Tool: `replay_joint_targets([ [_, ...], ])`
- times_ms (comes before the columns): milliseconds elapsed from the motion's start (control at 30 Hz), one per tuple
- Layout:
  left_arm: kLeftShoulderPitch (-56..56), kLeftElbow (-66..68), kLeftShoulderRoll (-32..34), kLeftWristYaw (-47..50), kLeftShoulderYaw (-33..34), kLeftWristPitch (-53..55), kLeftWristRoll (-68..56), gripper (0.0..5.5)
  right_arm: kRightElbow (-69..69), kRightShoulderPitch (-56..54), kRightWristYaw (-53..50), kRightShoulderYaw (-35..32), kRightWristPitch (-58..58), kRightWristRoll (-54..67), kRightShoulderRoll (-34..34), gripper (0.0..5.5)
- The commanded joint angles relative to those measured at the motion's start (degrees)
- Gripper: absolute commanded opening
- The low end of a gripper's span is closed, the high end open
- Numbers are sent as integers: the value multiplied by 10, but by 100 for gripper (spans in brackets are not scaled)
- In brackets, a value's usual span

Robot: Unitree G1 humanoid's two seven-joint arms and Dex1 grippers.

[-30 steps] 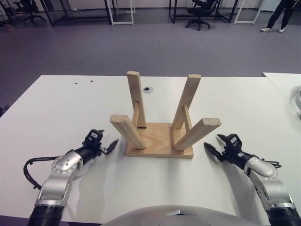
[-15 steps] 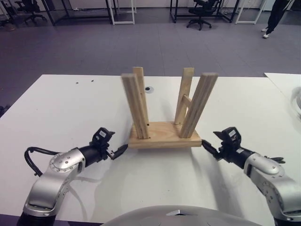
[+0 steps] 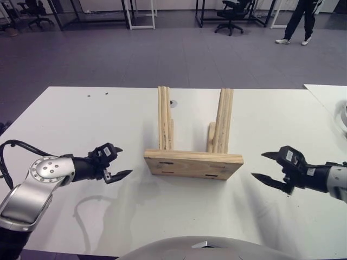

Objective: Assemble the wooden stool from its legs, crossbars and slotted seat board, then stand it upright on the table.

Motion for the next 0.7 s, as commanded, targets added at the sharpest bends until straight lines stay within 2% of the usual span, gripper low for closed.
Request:
replay_joint_targets([
  [33, -90, 18, -1, -70, -65, -38, 7, 419, 47, -60, 68, 68, -65, 6, 5, 376],
  [133, -139, 54, -26, -95, -115, -60, 22, 419, 77, -132, 72, 134, -71, 21, 60, 376],
  [200, -158, 59, -45, -111, -123, -45, -4, 419, 98, -166, 74, 170, -75, 14, 86, 376],
  [300, -187, 76, -63, -133, -132, -39, -20, 365, 122, -193, 83, 194, -90, 10, 106, 320],
  [567, -196, 96, -96, -150, -164, -54, -15, 227, 148, -207, 95, 217, -124, -15, 104, 169],
  [700, -199, 109, -97, -157, -166, -69, -11, 169, 160, -210, 102, 226, -155, -26, 117, 155],
])
